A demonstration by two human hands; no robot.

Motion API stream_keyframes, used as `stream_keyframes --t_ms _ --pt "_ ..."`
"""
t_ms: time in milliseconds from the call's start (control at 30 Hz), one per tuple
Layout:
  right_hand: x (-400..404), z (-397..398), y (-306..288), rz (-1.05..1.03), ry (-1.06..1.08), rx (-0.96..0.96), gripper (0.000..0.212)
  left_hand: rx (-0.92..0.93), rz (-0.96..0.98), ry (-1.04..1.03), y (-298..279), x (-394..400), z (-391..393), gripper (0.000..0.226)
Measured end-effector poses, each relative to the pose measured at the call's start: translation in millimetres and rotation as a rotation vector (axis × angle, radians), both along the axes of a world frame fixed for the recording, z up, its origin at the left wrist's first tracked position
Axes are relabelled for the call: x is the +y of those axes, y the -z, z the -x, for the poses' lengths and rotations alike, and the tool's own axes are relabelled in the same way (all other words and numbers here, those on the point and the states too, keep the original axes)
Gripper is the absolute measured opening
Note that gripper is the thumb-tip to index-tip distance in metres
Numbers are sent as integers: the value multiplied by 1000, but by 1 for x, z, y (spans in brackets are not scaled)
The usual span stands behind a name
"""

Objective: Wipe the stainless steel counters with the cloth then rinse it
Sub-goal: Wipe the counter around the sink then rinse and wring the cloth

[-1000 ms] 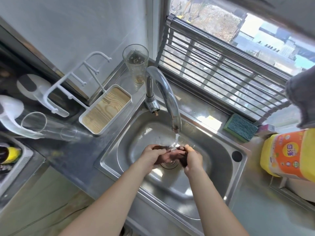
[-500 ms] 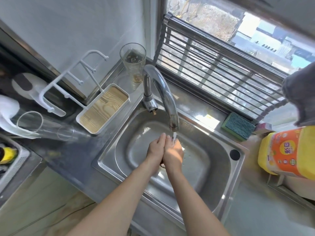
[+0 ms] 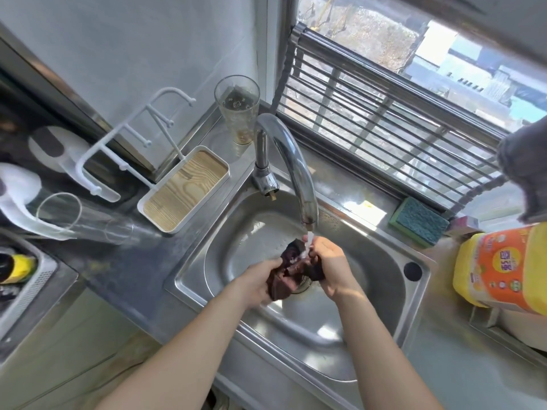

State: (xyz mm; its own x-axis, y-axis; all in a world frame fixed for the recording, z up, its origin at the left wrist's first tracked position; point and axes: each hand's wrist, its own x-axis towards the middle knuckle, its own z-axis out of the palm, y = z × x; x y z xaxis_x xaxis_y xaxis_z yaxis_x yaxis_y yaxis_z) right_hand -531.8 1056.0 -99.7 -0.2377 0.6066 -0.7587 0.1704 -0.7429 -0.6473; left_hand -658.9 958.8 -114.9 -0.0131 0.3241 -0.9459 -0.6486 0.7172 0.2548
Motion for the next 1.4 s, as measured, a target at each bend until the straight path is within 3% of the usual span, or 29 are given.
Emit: stream_keyframes --t_ms 167,333,400,467,567,700,900,1033,1100,1200,1300,1367,1400 --pt "1 -8 -8 167 26 223 31 -45 -90 -30 0 0 -2 20" --pt "-6 -3 12 -157 -29 -323 11 180 -162 -78 19 10 -4 15" --pt "-24 10 11 -154 -68 -292 21 193 -201 -87 14 20 -13 22" --pt "-41 24 10 -165 -69 -281 39 175 -182 -82 -2 29 -22 44" --pt "-50 33 12 -231 48 -421 46 226 -156 -49 -6 33 -34 58" --pt "-44 35 9 -274 32 -566 53 329 -162 -95 2 32 -39 72" --pt "-36 30 6 -310 37 -557 53 325 -135 -67 0 38 -38 48" --pt "-30 24 14 -225 67 -507 54 318 -240 71 -7 32 -33 43" --pt "-30 23 21 -160 80 -398 42 445 -256 140 -5 30 -30 36" --pt "-34 21 20 20 234 -273 18 678 -78 155 9 23 -26 24" --pt "-34 18 23 155 400 -110 32 549 72 -97 26 16 -17 40" --pt "-36 22 25 154 227 -38 36 392 52 -139 32 17 -16 55" --pt "-39 26 19 146 121 -34 23 326 22 -136 26 21 -18 47"
